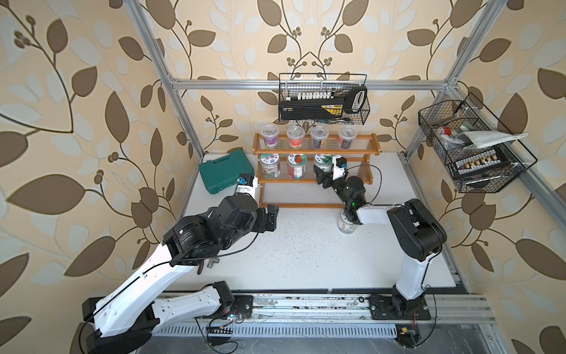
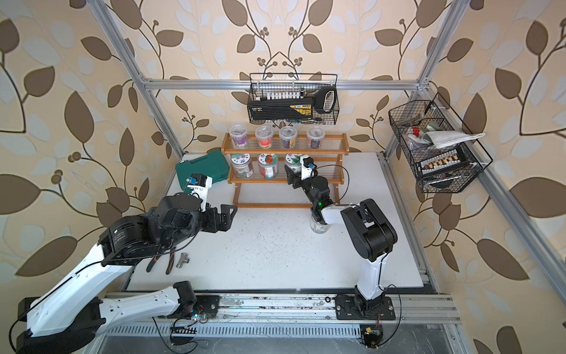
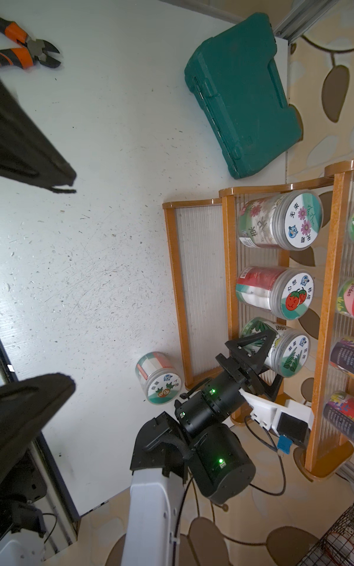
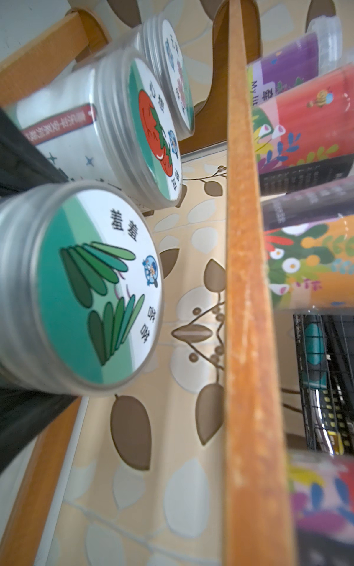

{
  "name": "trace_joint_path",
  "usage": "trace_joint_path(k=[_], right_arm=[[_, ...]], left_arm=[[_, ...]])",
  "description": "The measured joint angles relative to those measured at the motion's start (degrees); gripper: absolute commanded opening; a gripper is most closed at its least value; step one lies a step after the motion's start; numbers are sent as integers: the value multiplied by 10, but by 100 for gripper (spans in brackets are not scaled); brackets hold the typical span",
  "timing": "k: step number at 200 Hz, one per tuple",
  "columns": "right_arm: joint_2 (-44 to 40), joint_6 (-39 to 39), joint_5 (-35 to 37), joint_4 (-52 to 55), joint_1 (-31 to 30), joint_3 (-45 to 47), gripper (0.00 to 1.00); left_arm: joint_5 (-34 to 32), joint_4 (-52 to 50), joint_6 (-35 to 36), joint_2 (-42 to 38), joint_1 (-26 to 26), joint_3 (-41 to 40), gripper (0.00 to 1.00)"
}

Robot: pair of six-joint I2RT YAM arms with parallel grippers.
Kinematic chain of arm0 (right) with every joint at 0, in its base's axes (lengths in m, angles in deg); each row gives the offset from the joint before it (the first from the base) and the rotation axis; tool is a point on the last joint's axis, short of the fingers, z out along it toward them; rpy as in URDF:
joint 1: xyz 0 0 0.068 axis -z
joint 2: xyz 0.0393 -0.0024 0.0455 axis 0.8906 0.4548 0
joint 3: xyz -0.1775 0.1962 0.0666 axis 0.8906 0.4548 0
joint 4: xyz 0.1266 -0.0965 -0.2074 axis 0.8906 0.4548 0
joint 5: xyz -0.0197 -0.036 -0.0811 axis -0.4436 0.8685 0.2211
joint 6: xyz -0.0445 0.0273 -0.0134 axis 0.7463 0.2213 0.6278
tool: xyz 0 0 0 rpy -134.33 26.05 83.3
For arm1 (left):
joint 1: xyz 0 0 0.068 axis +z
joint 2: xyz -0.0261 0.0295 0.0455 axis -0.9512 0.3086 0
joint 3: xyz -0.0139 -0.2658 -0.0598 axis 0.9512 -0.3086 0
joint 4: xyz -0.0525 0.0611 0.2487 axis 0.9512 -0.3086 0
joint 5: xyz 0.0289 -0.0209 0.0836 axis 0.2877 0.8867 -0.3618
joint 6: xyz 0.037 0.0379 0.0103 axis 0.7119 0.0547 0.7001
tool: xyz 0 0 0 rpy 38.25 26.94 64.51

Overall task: Place the seed container on the shelf
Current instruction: Place the seed jar on the shelf.

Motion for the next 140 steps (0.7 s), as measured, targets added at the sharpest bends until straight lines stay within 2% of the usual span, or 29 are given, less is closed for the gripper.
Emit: trace_joint_path(k=[19, 38, 120, 140], right_arm=[[-1, 0, 0, -1, 0, 4, 98], [-5, 0, 0, -2, 0, 13, 99], [-68, 2, 14, -7, -12, 73, 98], [-87, 3, 19, -8, -15, 90, 94]], left_arm=[[0, 0, 0, 0, 0, 0, 98], [0, 0, 0, 0, 0, 0, 98], [9, 1, -1, -3, 0, -10, 98], [14, 1, -2, -8, 0, -11, 98]])
